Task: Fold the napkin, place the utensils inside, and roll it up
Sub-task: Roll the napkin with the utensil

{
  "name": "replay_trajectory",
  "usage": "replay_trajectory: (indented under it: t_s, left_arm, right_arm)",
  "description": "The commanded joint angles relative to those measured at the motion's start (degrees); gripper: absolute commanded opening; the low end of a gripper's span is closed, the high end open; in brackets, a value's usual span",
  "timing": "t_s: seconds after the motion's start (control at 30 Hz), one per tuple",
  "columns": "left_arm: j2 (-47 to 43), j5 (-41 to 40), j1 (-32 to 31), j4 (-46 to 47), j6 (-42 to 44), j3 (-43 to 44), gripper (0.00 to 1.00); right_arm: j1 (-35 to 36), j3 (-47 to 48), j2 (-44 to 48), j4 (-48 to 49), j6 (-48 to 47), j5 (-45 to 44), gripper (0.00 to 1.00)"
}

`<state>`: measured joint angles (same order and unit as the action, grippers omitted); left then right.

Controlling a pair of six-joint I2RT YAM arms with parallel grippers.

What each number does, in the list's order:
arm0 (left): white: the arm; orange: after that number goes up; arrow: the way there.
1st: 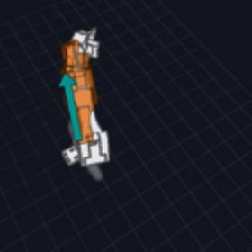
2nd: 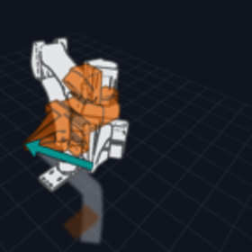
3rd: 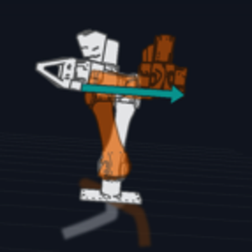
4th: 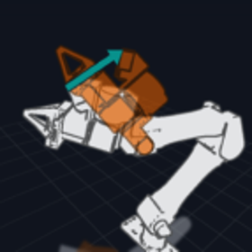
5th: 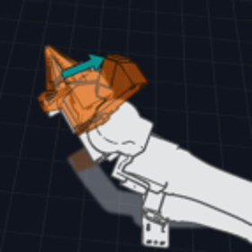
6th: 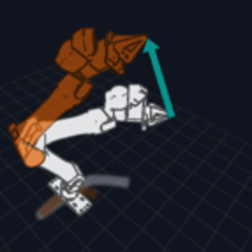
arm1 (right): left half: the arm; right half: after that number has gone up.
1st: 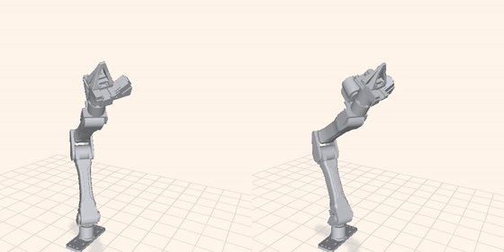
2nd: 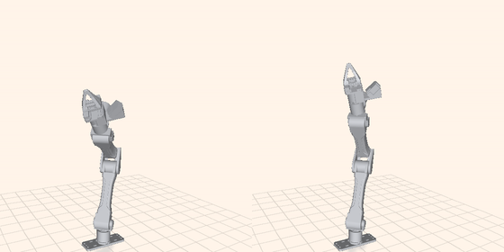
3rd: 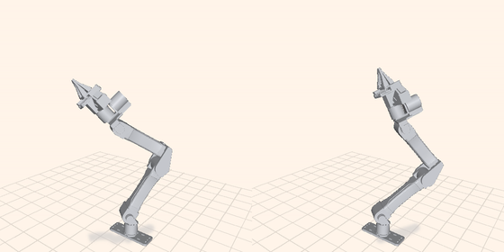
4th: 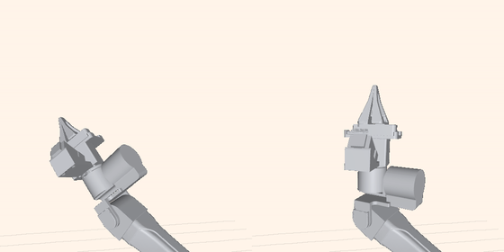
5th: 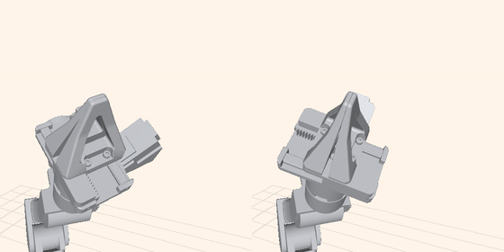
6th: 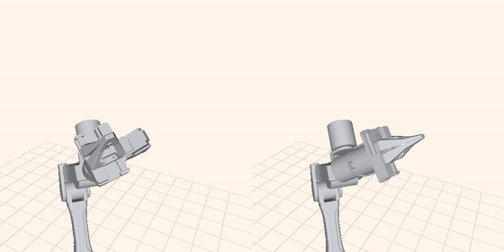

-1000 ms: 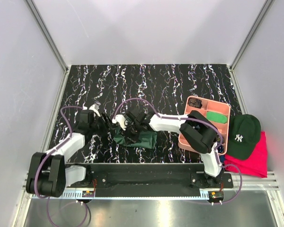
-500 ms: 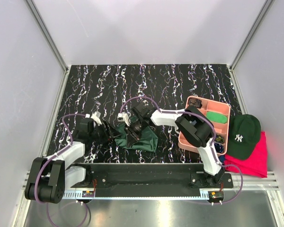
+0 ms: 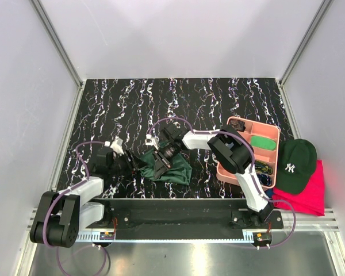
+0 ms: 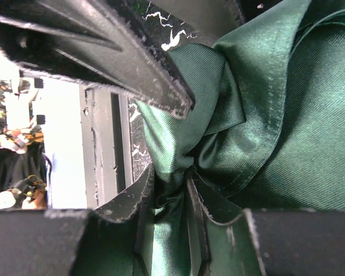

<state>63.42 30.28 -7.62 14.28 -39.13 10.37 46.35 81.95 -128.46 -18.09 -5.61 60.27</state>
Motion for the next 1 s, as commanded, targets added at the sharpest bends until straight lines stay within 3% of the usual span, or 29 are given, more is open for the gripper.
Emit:
replay_trajectory:
  t_s: [0.0,0.2,0.57,0.97]
  left_arm:
    - [-1.1,0.6,-0.3,2.4,-0.4,-2.0,0.56]
    - [-3.2,0.0,-0.3,3.2,-0.9,-3.3,0.44]
    - [4.3,-2.6,-0.4,-0.6,-1.5,0.3,0.01]
    - [9.4,-2.6,-1.3,-5.0,0.1,4.4,0.0]
  right_arm:
    - [-0.4,-1.7,-5.3,-6.1,-1.4,-8.9,0.29]
    - [-1.0,-1.5,-5.9,-6.1,-0.7,-10.3,0.3]
    - [-1.2,-2.1,-2.2,-6.2,1.8,-15.9,0.39]
    - [-0.8,-10.6,14.0,-2.3,3.4,-26.9,0.57]
